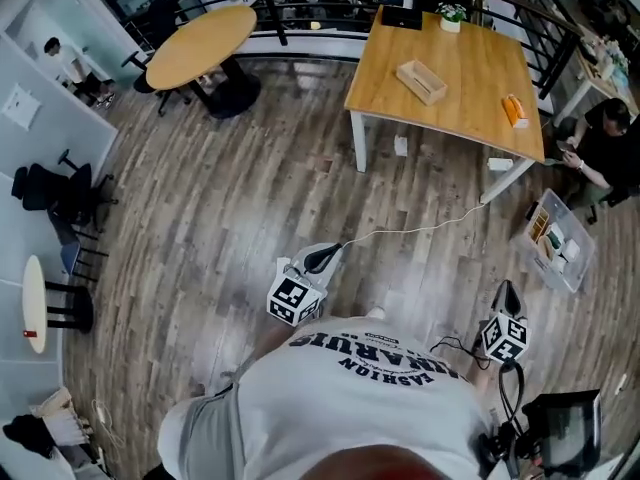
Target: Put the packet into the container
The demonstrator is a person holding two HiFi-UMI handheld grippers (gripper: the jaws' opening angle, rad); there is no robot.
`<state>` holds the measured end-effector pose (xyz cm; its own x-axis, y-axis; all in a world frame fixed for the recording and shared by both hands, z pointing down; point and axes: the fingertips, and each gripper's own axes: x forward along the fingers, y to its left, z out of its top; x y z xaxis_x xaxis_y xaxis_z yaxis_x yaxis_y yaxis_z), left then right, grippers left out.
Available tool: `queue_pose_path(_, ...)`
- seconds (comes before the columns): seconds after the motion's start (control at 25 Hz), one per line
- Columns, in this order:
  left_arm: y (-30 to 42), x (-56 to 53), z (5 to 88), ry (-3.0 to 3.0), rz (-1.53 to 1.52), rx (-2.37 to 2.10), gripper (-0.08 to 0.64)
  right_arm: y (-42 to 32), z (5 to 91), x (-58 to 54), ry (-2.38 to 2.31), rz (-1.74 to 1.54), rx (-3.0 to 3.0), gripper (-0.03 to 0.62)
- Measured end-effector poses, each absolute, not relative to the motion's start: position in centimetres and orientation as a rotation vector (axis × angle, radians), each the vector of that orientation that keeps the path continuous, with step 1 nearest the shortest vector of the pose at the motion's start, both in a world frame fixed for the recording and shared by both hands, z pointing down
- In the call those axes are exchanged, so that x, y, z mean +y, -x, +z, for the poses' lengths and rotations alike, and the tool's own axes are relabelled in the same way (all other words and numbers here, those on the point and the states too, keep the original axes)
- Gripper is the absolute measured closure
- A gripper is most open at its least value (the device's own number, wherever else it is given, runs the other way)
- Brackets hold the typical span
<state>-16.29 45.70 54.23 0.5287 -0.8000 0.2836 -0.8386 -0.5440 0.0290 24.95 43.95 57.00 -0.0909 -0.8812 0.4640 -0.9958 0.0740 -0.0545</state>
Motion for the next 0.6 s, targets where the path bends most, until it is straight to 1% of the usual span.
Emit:
queue_pose_path(0.12,15.8,44.8,55.4,-2.571,0.351,-1.425,0.568,-26.2,56.6,42.2,-1.892,0.489,-2.041,0.583)
queue_pose_path(0.28,14.5,42.5,55.2,-2.564,0.306,-1.419,0.568,-23.4,55.9,40.6,-1.799,0.389,-2.148,0.583)
queue_pose_path(0.44,10.0,38.2,52.9,-2.626,0.191,-1.360,0.568,-20.0,56.6,39.6,-1.635,0.330,-2.248,0.583)
queue_pose_path(0.6,5.2,34.1,50.8,-2.753,0.150,-1.229,0.568,-18.7,58.6,38.2,-1.613,0.364,-2.269,0.583)
